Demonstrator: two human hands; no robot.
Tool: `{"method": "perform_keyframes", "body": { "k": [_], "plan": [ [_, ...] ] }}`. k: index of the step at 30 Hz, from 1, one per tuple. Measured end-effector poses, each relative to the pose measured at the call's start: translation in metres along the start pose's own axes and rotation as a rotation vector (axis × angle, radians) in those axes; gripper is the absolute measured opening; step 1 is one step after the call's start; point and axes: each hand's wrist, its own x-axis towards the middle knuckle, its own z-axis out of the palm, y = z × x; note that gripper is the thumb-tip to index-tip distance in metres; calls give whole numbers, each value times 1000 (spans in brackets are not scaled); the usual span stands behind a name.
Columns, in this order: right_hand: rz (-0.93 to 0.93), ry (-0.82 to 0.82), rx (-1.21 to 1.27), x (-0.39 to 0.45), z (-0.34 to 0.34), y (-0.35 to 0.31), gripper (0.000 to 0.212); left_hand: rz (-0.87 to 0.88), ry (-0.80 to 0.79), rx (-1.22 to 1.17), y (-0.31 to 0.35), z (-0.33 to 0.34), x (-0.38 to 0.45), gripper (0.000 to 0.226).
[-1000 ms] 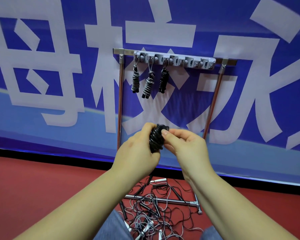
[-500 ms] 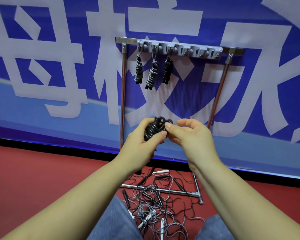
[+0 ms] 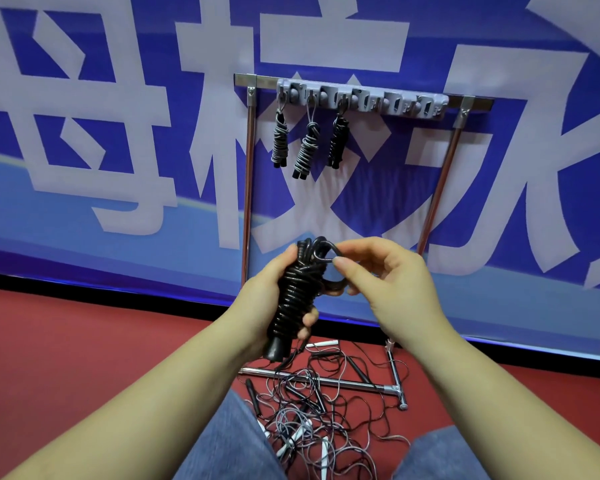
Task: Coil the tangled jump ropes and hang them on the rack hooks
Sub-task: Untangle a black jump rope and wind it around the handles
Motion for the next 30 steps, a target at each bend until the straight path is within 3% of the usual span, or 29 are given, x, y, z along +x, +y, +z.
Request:
{"method": "perform_keyframes", "body": {
  "k": [5,13,17,21,23,26,30],
  "plan": [
    [-52,-53,-82,1,-6,-1,22,-65,-70,-51,1,-5,2,44],
    [-26,19,21,-4,-1,4,16,-134,-135,37,3,-3,-1,33],
    [-363,159,-388,-8,4,12,8,-130,-119,29,0,-2,-2,39],
    [-554,156,-565,-7,5,17,10,-119,-86,69,0,-2,-5,48],
    [-541,131,-548,-6,5,17,9,-110,-73,132,1,-1,-7,48],
    [-375,59,-312,-2,6,12,9,-59,-56,119,3,2,-7,48],
    [-199,-23,-72,0,5,4,28,81,-18,124,6,2,-5,39]
  ]
}}
